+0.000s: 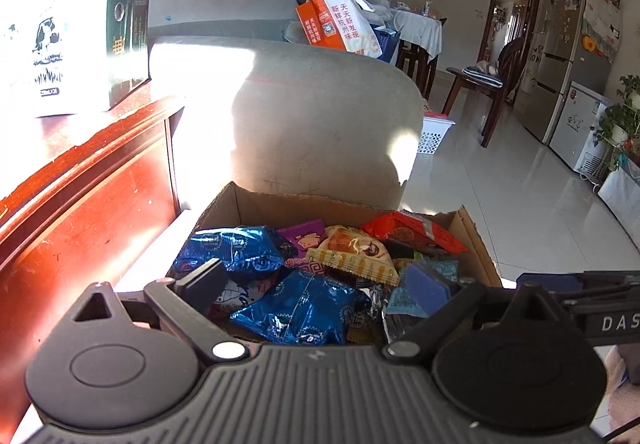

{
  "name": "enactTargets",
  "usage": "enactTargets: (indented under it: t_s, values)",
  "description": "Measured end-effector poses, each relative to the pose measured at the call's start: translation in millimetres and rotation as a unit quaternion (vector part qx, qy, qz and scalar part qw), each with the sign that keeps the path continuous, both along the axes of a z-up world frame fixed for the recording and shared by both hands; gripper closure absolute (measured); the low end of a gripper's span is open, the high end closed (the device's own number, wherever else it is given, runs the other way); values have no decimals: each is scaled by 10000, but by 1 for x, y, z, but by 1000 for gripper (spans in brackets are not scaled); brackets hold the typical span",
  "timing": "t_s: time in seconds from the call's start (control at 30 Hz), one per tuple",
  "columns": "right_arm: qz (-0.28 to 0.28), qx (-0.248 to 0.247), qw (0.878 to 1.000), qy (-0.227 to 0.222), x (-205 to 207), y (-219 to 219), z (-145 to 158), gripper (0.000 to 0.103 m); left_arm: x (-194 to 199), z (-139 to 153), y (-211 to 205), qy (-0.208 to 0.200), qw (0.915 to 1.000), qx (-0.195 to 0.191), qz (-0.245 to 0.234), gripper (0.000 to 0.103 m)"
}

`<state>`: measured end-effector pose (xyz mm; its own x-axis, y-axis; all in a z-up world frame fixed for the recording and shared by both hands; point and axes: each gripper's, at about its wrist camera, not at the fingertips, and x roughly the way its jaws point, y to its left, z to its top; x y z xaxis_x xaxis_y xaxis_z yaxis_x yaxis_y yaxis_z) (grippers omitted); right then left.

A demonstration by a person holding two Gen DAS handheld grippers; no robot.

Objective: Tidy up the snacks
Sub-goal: 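Lower left gripper onto the Ameria wafer packet beside the box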

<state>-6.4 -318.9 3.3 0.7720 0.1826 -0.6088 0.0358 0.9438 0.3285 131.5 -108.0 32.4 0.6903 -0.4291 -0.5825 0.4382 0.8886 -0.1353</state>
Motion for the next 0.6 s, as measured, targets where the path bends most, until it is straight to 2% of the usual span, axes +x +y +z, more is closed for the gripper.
enactTargets:
  t_s: [0.1,0.2,0.33,0.43,0.6]
  values:
    - [342,59,9992,174,-10,3,-6,21,-16,-7,6,68,9998,124,-103,7]
    - [761,-190,9967,215,-22,12,-10,21,-29,-15,11,125,9994,234,-213,7]
    - [1126,-389,9919,449,-33,17,-22,21,-42,-36,6,340,9958,335,-778,9]
    - [1289,-558,9885,568,-39,17,-32,21,-43,-48,5,569,9936,343,-910,11]
    - [1675,-869,9789,783,-42,24,-55,22,-39,-62,6,894,9908,34,-1018,18]
